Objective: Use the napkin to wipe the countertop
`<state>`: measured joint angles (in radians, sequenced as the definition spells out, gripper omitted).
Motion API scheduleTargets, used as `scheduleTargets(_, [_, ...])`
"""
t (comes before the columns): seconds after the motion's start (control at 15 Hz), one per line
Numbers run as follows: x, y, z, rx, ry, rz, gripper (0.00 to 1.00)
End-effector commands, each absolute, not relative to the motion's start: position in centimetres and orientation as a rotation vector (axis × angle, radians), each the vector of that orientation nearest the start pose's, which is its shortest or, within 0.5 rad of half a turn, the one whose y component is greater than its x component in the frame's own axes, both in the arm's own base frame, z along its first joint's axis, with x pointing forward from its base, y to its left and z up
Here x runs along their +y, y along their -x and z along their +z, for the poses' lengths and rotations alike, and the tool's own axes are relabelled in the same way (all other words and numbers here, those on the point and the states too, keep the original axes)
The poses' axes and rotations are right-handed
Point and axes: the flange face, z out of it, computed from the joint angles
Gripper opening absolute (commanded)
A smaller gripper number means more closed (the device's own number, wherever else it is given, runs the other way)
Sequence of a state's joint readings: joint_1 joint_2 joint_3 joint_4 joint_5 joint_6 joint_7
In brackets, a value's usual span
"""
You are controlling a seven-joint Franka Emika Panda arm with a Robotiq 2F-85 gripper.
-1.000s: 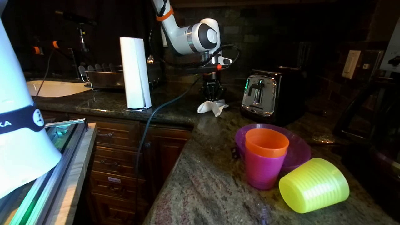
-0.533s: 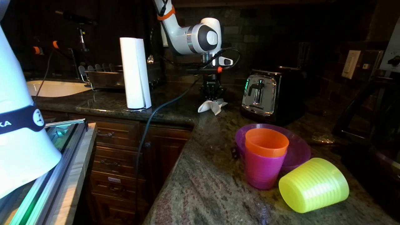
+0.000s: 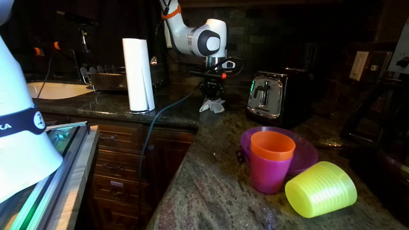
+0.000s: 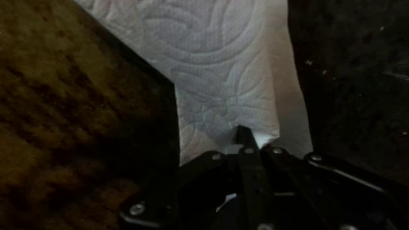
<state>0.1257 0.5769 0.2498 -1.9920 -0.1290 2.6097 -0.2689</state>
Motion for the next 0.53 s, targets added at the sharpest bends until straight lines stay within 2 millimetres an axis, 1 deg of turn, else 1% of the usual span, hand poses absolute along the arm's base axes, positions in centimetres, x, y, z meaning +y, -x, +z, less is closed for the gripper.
scheduleTargets(0.0, [22.44,-57.17,18.22,-1.065,2.873,-0.09,0.02])
scheduleTargets(0.27, [22.43,-57.16,18.21,-1.058,2.869,-0.088,0.02])
scheduleTargets(0.33, [22.45,-57.15,18.21,-1.058,2.868,-0.088,0.01])
scheduleTargets(0.47, [22.76,-57.13,17.49,-1.072,2.836,-0.048,0.01])
